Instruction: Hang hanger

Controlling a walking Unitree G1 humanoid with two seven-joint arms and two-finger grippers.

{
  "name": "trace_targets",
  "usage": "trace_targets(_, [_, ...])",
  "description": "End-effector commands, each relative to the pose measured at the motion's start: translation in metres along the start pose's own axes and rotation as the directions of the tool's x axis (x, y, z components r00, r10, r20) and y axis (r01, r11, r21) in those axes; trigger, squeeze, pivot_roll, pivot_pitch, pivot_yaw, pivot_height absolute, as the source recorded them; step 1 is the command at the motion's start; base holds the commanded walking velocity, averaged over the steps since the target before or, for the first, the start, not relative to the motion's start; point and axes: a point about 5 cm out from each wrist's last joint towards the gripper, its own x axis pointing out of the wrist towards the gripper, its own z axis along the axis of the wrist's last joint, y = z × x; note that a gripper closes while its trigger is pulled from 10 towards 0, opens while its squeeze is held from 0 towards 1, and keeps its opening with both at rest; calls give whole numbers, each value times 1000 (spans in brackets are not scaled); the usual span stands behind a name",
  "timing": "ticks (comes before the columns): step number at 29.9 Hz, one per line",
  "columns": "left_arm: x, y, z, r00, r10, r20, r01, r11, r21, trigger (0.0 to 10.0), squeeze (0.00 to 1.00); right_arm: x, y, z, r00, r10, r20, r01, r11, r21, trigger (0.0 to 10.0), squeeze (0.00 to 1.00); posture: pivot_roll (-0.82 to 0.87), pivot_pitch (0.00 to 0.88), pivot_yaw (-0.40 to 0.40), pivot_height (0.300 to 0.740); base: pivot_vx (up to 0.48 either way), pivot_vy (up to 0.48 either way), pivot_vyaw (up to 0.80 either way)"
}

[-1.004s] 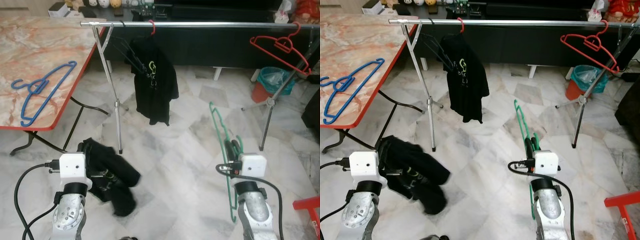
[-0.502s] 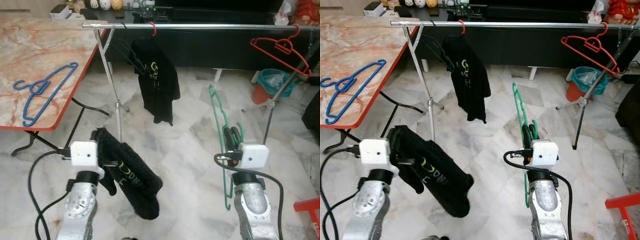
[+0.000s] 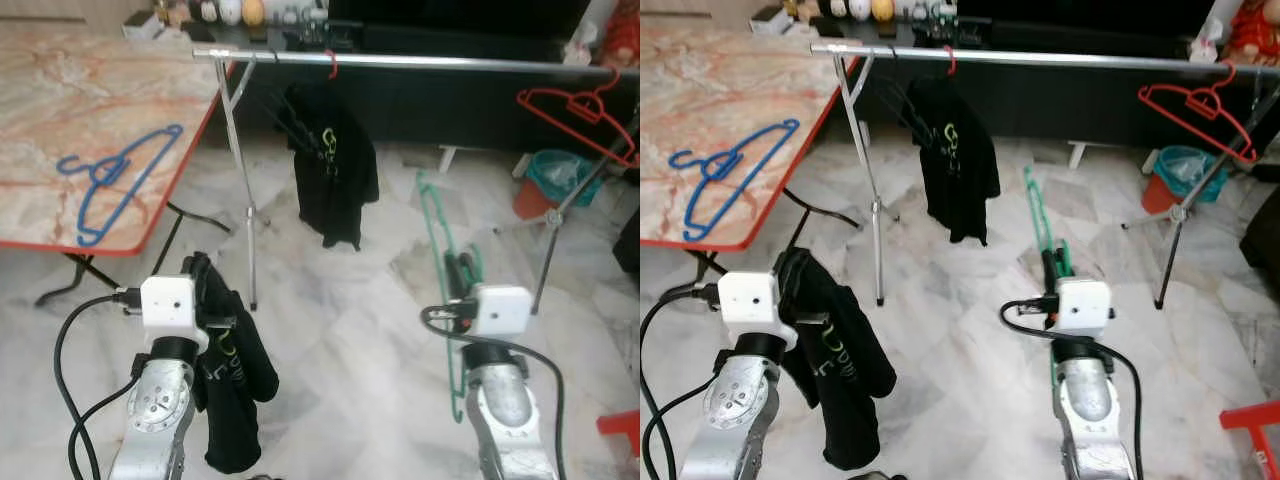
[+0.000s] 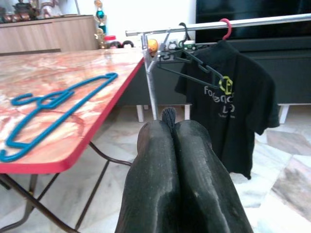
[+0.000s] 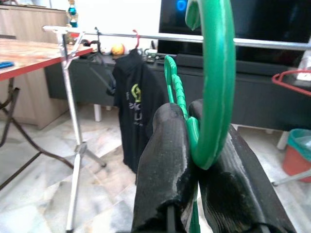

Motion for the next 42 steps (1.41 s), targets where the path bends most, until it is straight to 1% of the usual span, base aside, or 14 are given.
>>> trace_targets(1, [2, -2, 8, 999, -6, 34, 6, 1000, -5, 10000, 0, 1, -4, 4, 1000, -9, 16, 9, 1000, -7, 10000, 0, 51, 99, -11, 740, 0, 345, 756])
trace_targets(4, [3, 0, 10, 999, -3, 42, 3, 1000, -3, 10000, 0, 2, -4, 4, 1000, -16, 7, 16, 1000, 6, 10000, 0, 52, 101, -13, 740, 0, 346, 252])
trace_targets(6, [4, 0, 9, 999, 0, 41, 0, 1000, -3, 10000, 0, 2, -4, 2, 1000, -13, -2, 13, 1000, -1, 10000, 0, 51, 100, -15, 740, 0, 347, 0])
trace_targets(14, [3, 0, 10, 999, -2, 42, 3, 1000, -14, 10000, 0, 4, -1, 4, 1000, -5, 7, 5, 1000, -9, 10000, 0, 52, 95, -14, 740, 0, 345, 0])
trace_targets(25, [6, -2, 10, 999, -25, 42, 26, 999, -24, 10000, 0, 7, 1, 5, 1000, -5, 17, 5, 1000, 3, 10000, 0, 54, 68, -8, 740, 0, 347, 0])
trace_targets(27, [8, -3, 12, 998, -28, 50, 29, 999, -35, 10000, 0, 8, 1, 7, 1000, -8, 28, 8, 1000, 4, 10000, 0, 55, 66, -6, 740, 0, 347, 0])
trace_targets(42, [11, -5, 14, 998, -38, 58, 40, 998, -44, 10000, 0, 10, 3, 11, 999, -7, 44, 6, 1000, 9, 10000, 0, 52, 87, -4, 740, 0, 347, 0])
